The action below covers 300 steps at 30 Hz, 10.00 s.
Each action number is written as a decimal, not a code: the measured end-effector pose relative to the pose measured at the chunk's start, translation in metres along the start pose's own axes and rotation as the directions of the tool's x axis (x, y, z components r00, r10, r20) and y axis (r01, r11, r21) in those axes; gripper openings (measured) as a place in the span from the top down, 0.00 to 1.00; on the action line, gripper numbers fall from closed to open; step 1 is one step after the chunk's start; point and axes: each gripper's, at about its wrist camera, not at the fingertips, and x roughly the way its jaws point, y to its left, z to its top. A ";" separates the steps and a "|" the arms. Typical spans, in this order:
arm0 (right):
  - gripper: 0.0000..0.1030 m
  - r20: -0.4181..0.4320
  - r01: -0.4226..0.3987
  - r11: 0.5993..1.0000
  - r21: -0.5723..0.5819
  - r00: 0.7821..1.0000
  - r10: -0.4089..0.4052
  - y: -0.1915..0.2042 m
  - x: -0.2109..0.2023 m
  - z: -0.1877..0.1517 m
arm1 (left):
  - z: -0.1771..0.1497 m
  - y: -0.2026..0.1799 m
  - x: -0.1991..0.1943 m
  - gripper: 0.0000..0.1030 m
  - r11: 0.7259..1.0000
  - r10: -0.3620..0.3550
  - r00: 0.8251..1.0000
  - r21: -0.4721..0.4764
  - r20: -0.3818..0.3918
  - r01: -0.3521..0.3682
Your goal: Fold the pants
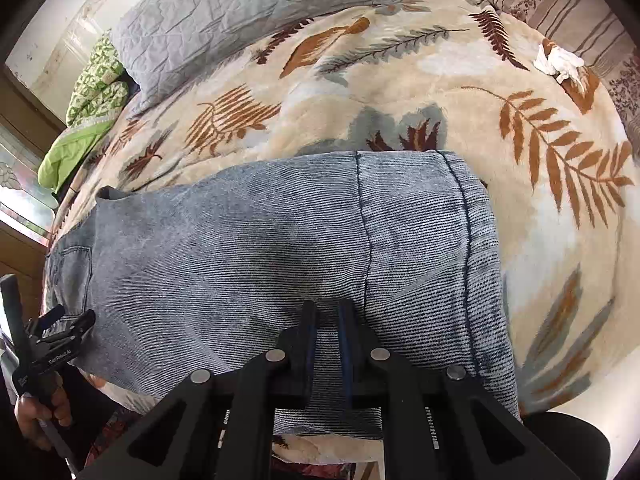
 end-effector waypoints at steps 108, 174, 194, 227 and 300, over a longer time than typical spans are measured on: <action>0.85 0.050 -0.129 0.968 0.214 0.991 0.121 -0.078 -0.033 -0.014 | 0.012 -0.079 -0.016 0.00 0.975 -0.071 0.997 0.209 -0.028 0.075; 0.74 0.346 -0.596 0.758 0.264 0.792 0.502 -0.028 -0.086 0.004 | 0.047 -0.024 -0.038 0.00 0.961 -0.273 0.960 0.016 -0.069 0.274; 0.50 -0.176 -0.453 0.883 -0.124 0.886 0.429 0.185 0.013 -0.009 | 0.021 0.087 -0.036 0.00 0.949 -0.253 0.967 -0.187 0.024 0.253; 0.41 -0.014 -0.468 0.860 -0.204 0.880 0.476 0.083 0.020 -0.040 | 0.087 -0.033 -0.010 0.81 0.924 -0.378 0.925 0.047 -0.038 0.380; 0.44 -0.062 -0.274 0.888 -0.370 0.961 0.270 0.203 0.029 -0.031 | -0.070 0.269 0.009 0.49 0.778 -0.361 0.916 -0.485 0.175 0.399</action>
